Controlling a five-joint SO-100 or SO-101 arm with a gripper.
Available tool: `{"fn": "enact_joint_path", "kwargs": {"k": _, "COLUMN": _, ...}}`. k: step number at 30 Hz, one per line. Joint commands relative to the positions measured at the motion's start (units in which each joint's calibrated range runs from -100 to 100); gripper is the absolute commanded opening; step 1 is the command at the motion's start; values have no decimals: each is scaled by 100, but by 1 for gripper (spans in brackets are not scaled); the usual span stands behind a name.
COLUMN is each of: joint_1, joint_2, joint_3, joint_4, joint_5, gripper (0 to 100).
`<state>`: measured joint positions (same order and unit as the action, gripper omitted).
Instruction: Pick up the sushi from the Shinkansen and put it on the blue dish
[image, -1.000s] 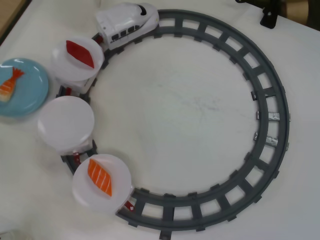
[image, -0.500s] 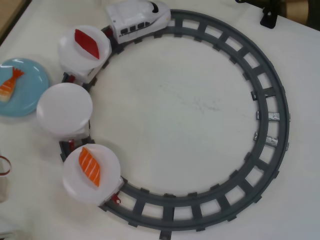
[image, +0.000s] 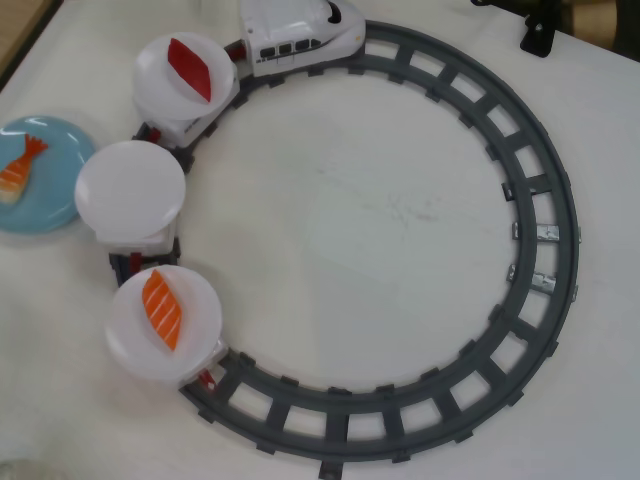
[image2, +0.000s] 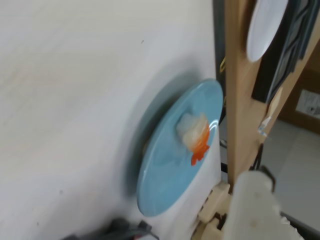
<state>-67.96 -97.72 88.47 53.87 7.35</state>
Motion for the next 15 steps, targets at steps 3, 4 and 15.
{"fn": "enact_joint_path", "kwargs": {"k": 3, "joint_1": -123, "joint_2": -45, "joint_3": -19, "joint_4": 10, "joint_5": -65, "gripper": 20}}
{"fn": "enact_joint_path", "kwargs": {"k": 4, "joint_1": -123, "joint_2": -45, "joint_3": -19, "joint_4": -7, "joint_5": -70, "gripper": 20}}
{"fn": "enact_joint_path", "kwargs": {"k": 15, "joint_1": -123, "joint_2": -45, "joint_3": 89, "joint_4": -49, "joint_5": -60, "gripper": 20}}
